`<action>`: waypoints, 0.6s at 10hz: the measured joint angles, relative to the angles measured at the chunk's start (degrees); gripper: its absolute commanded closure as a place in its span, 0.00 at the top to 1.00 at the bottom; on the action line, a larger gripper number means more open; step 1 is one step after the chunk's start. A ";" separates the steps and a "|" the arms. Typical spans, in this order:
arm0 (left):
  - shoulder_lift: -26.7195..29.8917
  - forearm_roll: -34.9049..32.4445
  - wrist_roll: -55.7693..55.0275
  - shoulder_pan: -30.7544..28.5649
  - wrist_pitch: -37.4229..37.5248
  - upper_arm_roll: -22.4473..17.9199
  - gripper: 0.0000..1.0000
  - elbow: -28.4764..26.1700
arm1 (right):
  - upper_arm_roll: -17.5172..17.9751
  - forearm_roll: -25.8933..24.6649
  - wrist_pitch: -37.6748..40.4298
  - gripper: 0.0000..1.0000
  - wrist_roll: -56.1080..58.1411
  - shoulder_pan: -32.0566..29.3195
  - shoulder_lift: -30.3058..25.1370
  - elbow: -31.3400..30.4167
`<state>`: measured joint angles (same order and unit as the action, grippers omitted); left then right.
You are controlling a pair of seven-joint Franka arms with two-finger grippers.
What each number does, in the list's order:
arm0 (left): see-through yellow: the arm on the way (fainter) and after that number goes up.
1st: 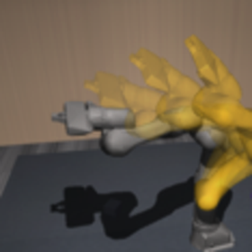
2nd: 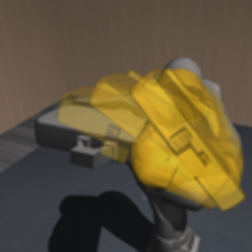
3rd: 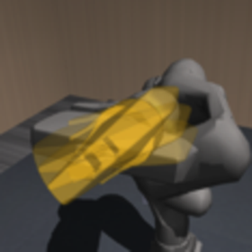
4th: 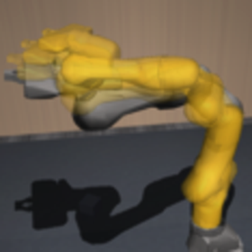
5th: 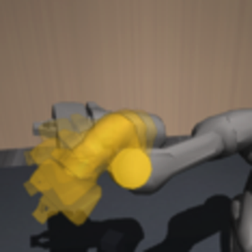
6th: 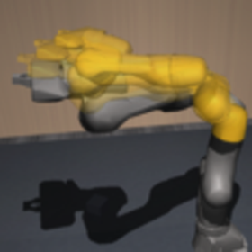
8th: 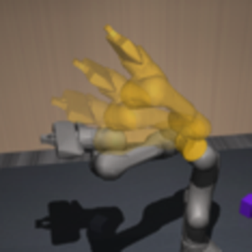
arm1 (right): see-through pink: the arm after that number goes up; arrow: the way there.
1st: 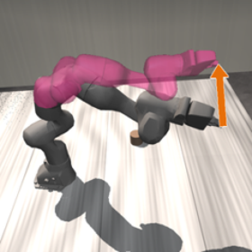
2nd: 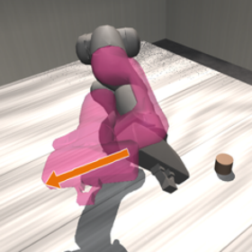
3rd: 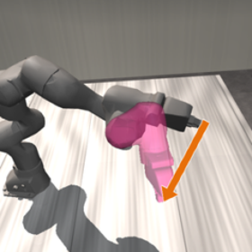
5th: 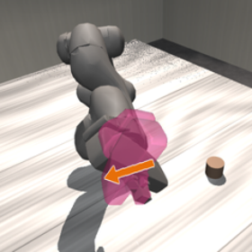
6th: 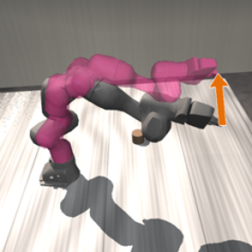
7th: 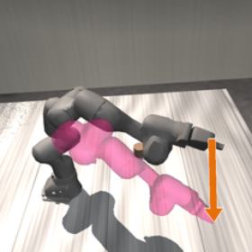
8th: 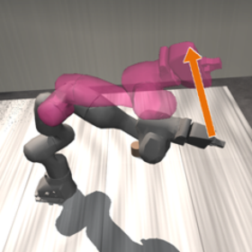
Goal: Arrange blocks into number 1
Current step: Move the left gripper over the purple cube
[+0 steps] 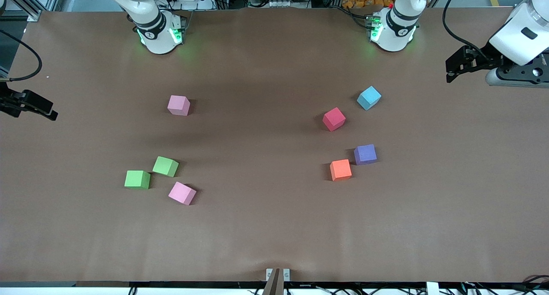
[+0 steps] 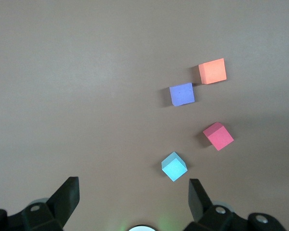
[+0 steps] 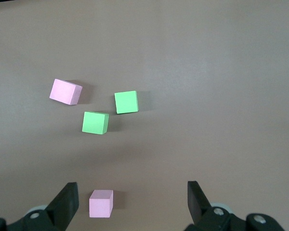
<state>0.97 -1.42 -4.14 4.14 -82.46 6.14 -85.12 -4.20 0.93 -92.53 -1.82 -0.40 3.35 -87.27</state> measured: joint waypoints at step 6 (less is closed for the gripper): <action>-0.40 0.00 0.00 0.08 0.04 0.25 1.00 0.00 | -0.04 0.00 0.07 1.00 -0.05 -0.09 0.00 0.00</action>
<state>0.57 -1.42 -4.14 4.21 -82.41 6.39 -85.12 -4.24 0.93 -92.46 -1.87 -0.49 3.35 -87.27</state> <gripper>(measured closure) 0.000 0.000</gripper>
